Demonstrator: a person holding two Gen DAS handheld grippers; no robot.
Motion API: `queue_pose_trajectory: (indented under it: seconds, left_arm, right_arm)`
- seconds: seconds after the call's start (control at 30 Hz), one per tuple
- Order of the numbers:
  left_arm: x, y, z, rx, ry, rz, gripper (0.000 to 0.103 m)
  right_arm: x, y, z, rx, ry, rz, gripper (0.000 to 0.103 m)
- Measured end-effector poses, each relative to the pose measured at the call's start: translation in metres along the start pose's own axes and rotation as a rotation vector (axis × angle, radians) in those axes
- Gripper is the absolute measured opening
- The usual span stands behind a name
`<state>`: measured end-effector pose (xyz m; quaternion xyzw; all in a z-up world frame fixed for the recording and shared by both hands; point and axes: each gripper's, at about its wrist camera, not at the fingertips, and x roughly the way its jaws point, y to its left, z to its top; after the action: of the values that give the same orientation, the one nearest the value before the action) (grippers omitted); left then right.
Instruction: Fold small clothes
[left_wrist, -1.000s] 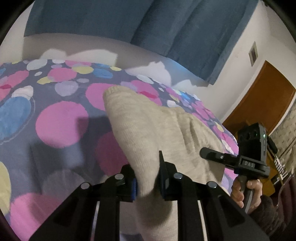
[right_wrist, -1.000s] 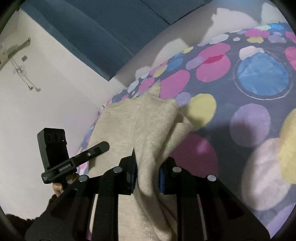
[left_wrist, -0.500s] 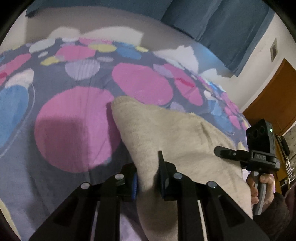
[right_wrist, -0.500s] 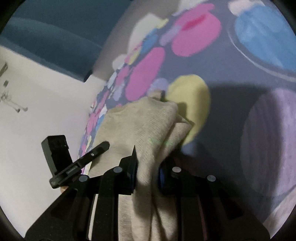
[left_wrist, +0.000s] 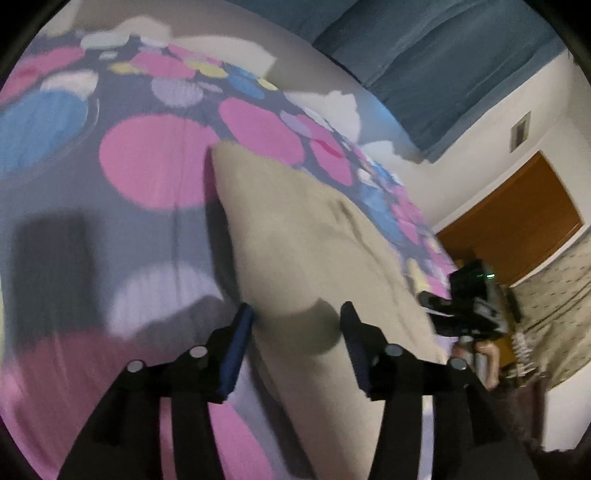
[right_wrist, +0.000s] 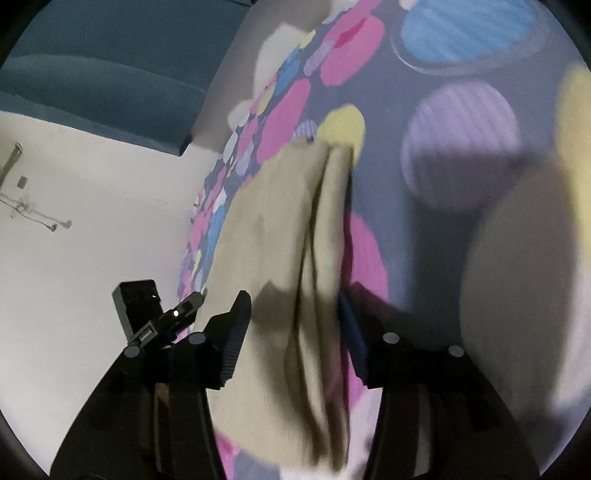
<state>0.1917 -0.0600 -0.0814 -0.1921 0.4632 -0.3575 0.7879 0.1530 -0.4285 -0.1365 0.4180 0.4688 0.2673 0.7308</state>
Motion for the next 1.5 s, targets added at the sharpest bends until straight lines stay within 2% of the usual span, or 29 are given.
queue_pose_trajectory:
  seconds: [0.13, 0.23, 0.27, 0.3, 0.33, 0.37, 0.43, 0.5, 0.7, 0.8, 1.0, 1.17, 1.27, 1.3, 1.4, 1.5]
  left_arm:
    - [0.003, -0.017, -0.029, -0.013, 0.05, -0.033, 0.068]
    - [0.01, -0.021, -0.042, -0.015, 0.071, -0.024, 0.07]
    - [0.014, -0.02, -0.046, -0.014, 0.072, -0.02, 0.068]
    - [0.015, -0.02, -0.047, -0.014, 0.064, -0.005, 0.061]
    - [0.016, -0.022, -0.047, -0.011, 0.061, 0.026, 0.058]
    - [0.017, -0.023, -0.045, -0.011, 0.059, 0.043, 0.052]
    - [0.017, -0.024, -0.043, -0.034, 0.06, 0.057, 0.041]
    - [0.015, -0.025, -0.041, -0.054, 0.058, 0.071, 0.033]
    - [0.0, -0.043, -0.043, 0.006, 0.022, 0.123, 0.028]
    - [-0.004, -0.051, -0.049, 0.048, 0.018, 0.156, 0.028]
    - [-0.012, -0.059, -0.062, 0.092, -0.014, 0.201, 0.025]
    - [-0.01, -0.048, -0.061, 0.068, -0.004, 0.175, 0.026]
    - [-0.012, -0.046, -0.06, 0.065, -0.011, 0.159, 0.029]
    - [-0.012, -0.045, -0.061, 0.062, -0.01, 0.154, 0.031]
    - [-0.008, -0.043, -0.061, 0.058, -0.011, 0.152, 0.045]
    - [0.003, -0.038, -0.062, 0.047, 0.02, 0.152, 0.045]
  right_arm:
    - [-0.006, 0.004, -0.026, 0.008, 0.024, 0.024, 0.054]
    - [-0.005, 0.013, -0.041, -0.014, 0.049, 0.028, 0.057]
    - [-0.004, 0.015, -0.045, -0.022, 0.053, 0.024, 0.057]
    - [-0.003, 0.016, -0.048, -0.025, 0.051, 0.019, 0.056]
    - [-0.002, 0.016, -0.049, -0.023, 0.049, 0.014, 0.052]
    - [-0.001, 0.016, -0.05, -0.022, 0.049, 0.009, 0.048]
    - [0.002, 0.016, -0.051, -0.013, 0.057, -0.005, 0.026]
    - [0.006, 0.016, -0.053, -0.006, 0.072, -0.012, 0.02]
    - [-0.014, 0.033, -0.064, -0.036, 0.003, 0.004, 0.014]
    - [-0.022, 0.033, -0.072, -0.036, -0.005, 0.008, 0.01]
    - [-0.024, 0.026, -0.08, -0.012, -0.012, 0.011, 0.009]
    - [-0.019, 0.025, -0.076, -0.02, -0.02, -0.01, 0.01]
    - [-0.02, 0.027, -0.076, -0.04, -0.021, -0.04, 0.021]
    - [-0.022, 0.027, -0.077, -0.037, -0.031, -0.054, 0.03]
    - [-0.024, 0.025, -0.076, -0.028, -0.051, -0.068, 0.045]
    - [-0.015, 0.02, -0.075, -0.002, -0.037, -0.044, 0.047]
